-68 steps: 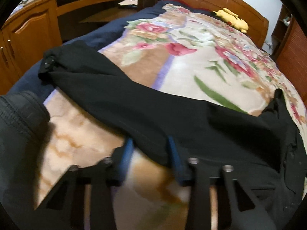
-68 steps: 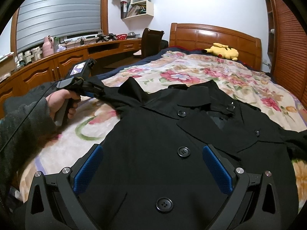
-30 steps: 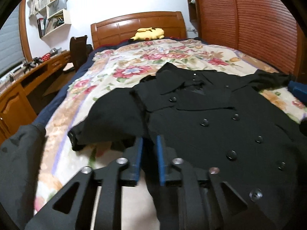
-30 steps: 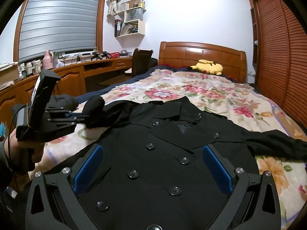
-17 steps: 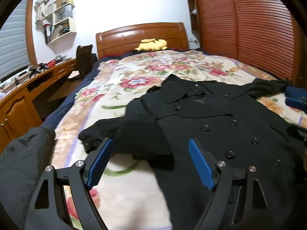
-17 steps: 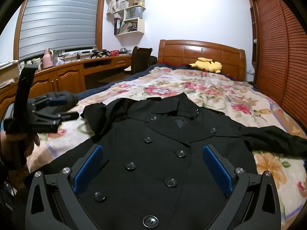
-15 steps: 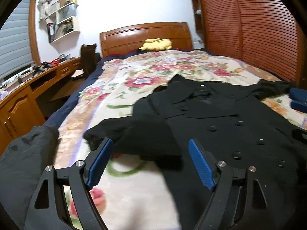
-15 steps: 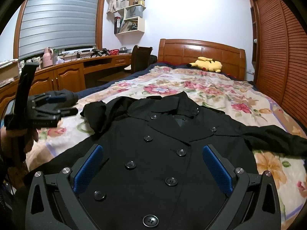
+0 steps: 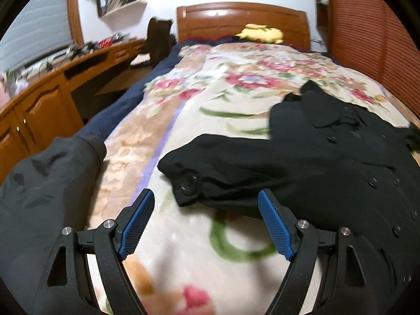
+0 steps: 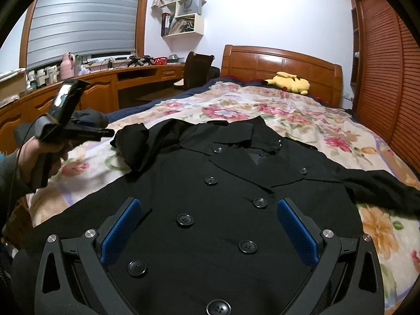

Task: Fold large clothes
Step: 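Regrasp the sleeve cuff with the left gripper, lay it further across, release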

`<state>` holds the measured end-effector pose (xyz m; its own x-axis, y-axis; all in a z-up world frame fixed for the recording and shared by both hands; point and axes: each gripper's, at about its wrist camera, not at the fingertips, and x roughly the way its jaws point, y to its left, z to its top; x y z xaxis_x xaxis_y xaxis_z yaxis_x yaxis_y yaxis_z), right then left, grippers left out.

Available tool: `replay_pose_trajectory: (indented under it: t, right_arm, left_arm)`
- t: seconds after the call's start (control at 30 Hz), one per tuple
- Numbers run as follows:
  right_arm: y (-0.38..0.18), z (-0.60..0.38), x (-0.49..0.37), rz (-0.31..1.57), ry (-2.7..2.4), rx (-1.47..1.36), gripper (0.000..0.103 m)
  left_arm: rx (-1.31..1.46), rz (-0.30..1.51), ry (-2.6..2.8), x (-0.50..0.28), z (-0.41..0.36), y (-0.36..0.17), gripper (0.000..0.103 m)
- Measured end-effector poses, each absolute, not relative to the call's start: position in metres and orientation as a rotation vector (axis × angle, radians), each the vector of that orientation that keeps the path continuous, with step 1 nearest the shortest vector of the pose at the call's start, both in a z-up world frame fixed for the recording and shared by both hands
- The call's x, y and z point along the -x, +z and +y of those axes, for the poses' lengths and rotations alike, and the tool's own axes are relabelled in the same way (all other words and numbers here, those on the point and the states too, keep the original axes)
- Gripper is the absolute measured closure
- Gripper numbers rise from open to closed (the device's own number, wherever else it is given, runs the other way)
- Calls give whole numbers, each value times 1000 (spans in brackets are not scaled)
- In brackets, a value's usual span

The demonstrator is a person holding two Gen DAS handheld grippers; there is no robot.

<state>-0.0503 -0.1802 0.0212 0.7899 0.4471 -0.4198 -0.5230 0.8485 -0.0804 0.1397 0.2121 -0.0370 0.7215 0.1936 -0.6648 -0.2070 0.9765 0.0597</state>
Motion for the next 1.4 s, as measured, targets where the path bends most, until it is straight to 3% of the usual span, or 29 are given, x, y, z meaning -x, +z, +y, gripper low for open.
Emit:
replay_pose_trajectory:
  t: [0.43, 0.53, 0.57, 0.7, 1.13, 1.4]
  right_arm:
    - [16, -170, 36, 435, 551, 219, 0]
    - [17, -172, 35, 439, 553, 217, 0]
    - [18, -172, 35, 440, 553, 217, 0]
    - [20, -176, 36, 435, 546, 221, 0]
    - [37, -215, 76, 368, 512, 177, 0]
    - [36, -253, 106, 347, 449, 154, 0]
  left_arm:
    - [122, 909, 223, -198, 245, -85, 21]
    - [150, 938, 182, -203, 244, -89, 40]
    - [160, 939, 164, -203, 244, -89, 55]
    - [107, 934, 183, -200, 231, -79, 89]
    - [-47, 593, -7, -139, 83, 46, 92]
    - [-138, 549, -205, -118, -15, 55, 92]
